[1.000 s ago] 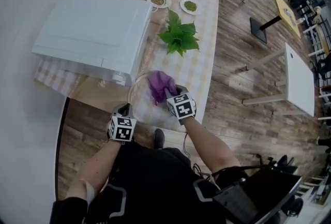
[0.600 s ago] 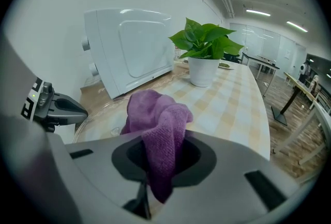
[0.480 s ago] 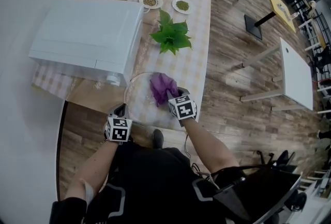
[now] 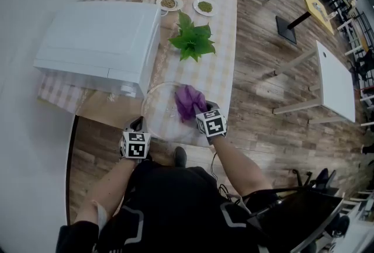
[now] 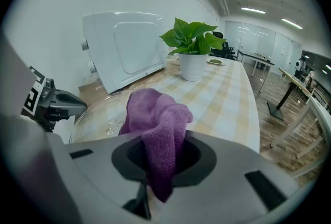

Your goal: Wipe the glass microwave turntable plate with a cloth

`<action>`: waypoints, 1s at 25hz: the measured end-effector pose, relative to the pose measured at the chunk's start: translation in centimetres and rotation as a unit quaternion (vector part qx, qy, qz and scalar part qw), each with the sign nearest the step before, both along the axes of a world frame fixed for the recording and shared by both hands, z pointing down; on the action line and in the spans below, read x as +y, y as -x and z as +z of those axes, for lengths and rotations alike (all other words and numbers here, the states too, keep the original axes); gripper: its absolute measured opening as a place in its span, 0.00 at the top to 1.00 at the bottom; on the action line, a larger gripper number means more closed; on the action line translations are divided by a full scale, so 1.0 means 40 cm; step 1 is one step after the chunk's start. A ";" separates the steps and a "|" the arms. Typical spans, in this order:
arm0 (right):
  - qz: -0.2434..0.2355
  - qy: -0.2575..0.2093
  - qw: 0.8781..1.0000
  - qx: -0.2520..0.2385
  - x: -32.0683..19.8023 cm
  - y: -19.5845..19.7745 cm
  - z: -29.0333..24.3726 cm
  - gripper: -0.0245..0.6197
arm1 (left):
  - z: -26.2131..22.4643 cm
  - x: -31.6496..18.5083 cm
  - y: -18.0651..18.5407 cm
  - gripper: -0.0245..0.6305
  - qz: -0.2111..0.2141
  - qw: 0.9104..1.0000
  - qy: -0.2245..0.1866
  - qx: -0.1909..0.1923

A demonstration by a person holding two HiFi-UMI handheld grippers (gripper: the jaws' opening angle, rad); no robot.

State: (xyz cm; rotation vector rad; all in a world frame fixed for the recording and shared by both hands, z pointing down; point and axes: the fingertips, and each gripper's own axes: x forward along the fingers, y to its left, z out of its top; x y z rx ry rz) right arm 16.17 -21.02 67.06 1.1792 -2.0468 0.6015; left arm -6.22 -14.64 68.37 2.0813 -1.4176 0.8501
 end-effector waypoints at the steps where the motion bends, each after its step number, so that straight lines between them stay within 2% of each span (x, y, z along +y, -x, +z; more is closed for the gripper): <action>1: 0.000 0.000 1.000 0.002 0.001 -0.004 0.001 0.85 | 0.000 0.001 -0.002 0.95 0.003 1.000 0.000 0.001; 10: 0.008 0.002 1.000 0.026 0.009 -0.030 -0.008 0.85 | 0.001 0.019 -0.022 0.95 0.017 1.000 0.004 0.011; 13: 0.001 -0.018 0.999 0.034 0.003 -0.015 -0.041 0.85 | 0.010 0.022 -0.028 0.95 0.036 0.999 0.008 0.009; 16: -0.030 -0.042 0.999 -0.008 -0.010 0.060 -0.094 0.85 | 0.014 0.028 -0.033 0.95 0.052 0.999 0.002 0.014; 19: -0.062 -0.053 0.996 -0.040 -0.015 0.152 -0.141 0.85 | 0.015 0.031 -0.034 0.95 0.050 0.998 -0.004 0.027; 25: -0.109 -0.047 0.988 -0.100 0.000 0.321 -0.186 0.85 | 0.014 0.032 -0.033 0.95 0.059 0.998 0.005 0.025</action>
